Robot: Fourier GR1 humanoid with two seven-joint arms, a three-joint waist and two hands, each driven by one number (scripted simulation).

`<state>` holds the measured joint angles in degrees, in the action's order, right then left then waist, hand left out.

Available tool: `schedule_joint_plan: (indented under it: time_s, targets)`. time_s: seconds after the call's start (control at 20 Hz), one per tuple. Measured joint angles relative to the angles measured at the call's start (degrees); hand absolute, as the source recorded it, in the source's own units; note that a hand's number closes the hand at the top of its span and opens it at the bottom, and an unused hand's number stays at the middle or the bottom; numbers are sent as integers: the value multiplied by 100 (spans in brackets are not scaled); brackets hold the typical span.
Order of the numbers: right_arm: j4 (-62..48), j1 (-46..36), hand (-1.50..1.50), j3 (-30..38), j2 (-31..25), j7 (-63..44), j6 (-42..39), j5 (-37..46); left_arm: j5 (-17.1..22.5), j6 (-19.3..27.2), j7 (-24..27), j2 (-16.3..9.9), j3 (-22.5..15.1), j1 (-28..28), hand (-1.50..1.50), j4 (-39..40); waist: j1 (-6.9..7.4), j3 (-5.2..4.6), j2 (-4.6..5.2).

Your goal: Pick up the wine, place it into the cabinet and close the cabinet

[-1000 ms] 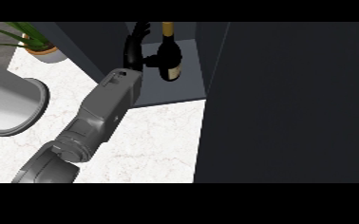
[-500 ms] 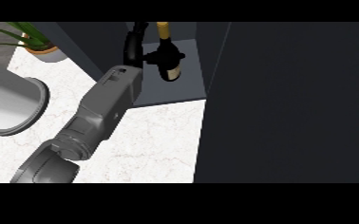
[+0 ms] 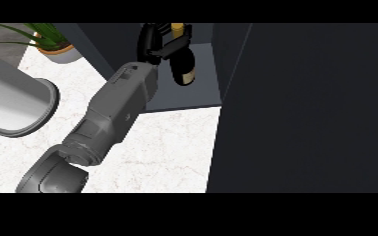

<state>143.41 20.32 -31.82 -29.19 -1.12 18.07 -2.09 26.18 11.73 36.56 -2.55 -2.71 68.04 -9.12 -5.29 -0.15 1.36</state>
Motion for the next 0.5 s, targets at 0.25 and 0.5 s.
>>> schedule_joint_plan:
  time_s: [0.25,0.5]
  targets:
    - [36,225,-150,58,-53,88,8,-10,46,-196,-135,118,79,198,-150,-76,101,8,-63]
    - [71,254,-150,78,-83,-31,86,-2,74,-347,-117,211,92,89,-150,-174,209,8,-100]
